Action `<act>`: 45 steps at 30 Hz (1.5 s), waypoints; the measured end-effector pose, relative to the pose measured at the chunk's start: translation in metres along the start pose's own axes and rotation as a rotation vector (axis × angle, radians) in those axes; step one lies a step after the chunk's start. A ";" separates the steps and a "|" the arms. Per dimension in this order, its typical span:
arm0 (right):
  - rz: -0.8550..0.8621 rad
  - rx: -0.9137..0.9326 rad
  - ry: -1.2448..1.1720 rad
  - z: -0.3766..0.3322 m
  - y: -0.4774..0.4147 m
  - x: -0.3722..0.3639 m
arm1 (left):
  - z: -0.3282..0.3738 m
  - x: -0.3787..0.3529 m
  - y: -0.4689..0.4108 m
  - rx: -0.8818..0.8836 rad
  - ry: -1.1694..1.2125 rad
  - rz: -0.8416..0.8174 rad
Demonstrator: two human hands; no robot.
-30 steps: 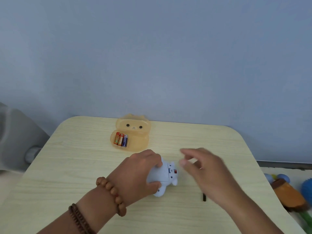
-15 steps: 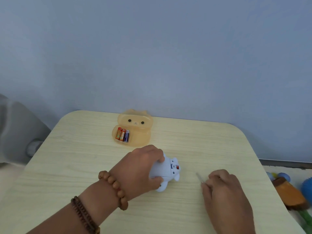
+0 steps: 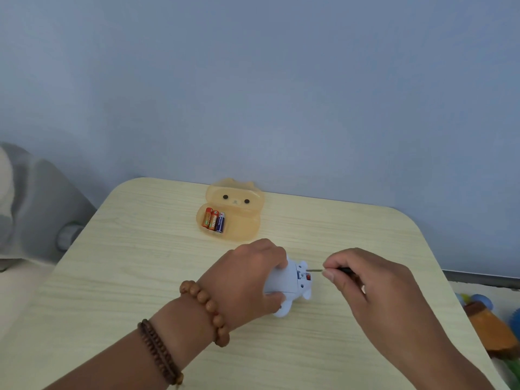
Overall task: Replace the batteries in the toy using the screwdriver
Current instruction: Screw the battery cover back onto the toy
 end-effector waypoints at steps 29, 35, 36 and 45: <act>-0.351 0.148 0.431 -0.043 -0.018 -0.023 | 0.004 0.001 -0.002 -0.036 -0.010 0.009; -0.362 0.179 0.495 -0.052 -0.015 -0.019 | 0.001 -0.002 -0.002 -0.038 -0.005 0.022; -0.323 0.174 0.523 -0.054 -0.016 -0.017 | -0.001 -0.002 -0.001 -0.038 0.000 0.027; -0.355 0.170 0.556 -0.046 -0.019 -0.021 | 0.001 -0.001 -0.003 -0.029 0.010 0.026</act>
Point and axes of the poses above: each hand's wrist, its own y-axis away from the middle knuckle, its own x-axis out of the back of the hand, z = x × y, the point moved 7 cm from there along -y, towards the middle knuckle, and after that the axes turned 13 degrees about -x, right-handed, at the moved point
